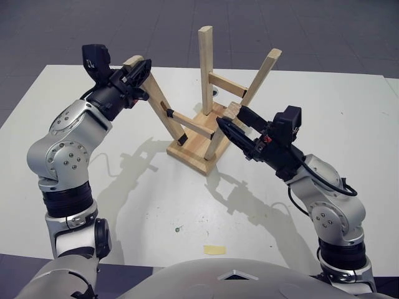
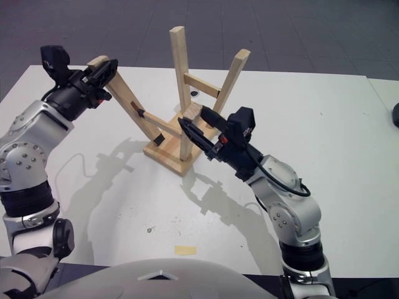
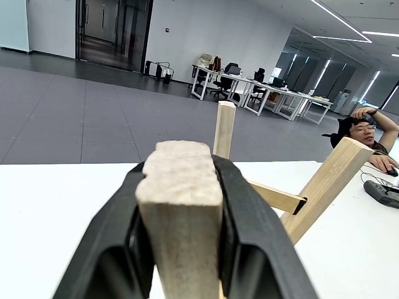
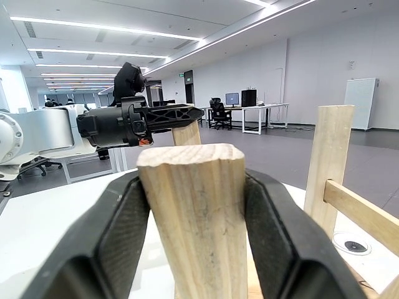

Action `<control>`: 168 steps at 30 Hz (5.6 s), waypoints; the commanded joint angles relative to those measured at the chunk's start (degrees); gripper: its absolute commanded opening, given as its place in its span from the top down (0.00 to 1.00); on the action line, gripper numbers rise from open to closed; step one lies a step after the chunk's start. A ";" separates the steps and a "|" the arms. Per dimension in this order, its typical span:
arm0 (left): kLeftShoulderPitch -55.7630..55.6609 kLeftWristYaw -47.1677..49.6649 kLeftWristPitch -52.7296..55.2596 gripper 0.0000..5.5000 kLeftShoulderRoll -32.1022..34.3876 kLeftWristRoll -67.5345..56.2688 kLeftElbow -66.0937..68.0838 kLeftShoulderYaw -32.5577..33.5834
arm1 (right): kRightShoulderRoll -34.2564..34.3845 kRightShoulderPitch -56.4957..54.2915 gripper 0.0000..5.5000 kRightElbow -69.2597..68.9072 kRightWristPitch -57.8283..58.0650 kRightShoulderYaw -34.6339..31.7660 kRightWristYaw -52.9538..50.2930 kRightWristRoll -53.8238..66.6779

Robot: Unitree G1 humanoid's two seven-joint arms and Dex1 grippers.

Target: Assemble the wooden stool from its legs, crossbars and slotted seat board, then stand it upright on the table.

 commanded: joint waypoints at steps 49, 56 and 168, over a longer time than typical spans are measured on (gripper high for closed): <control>9.27 -4.06 -5.34 0.73 1.62 8.33 -4.20 -11.24 | 8.03 -14.95 0.02 -0.52 9.29 -14.12 -17.11 30.41; -0.35 -5.80 1.55 0.53 1.39 -6.87 -6.89 -1.87 | 6.80 -13.40 0.02 -0.78 9.19 -13.12 -19.47 30.62; -1.20 -12.41 -18.74 0.02 1.14 32.59 16.49 -7.17 | 14.92 2.55 0.02 3.25 5.24 -12.11 -19.74 -9.40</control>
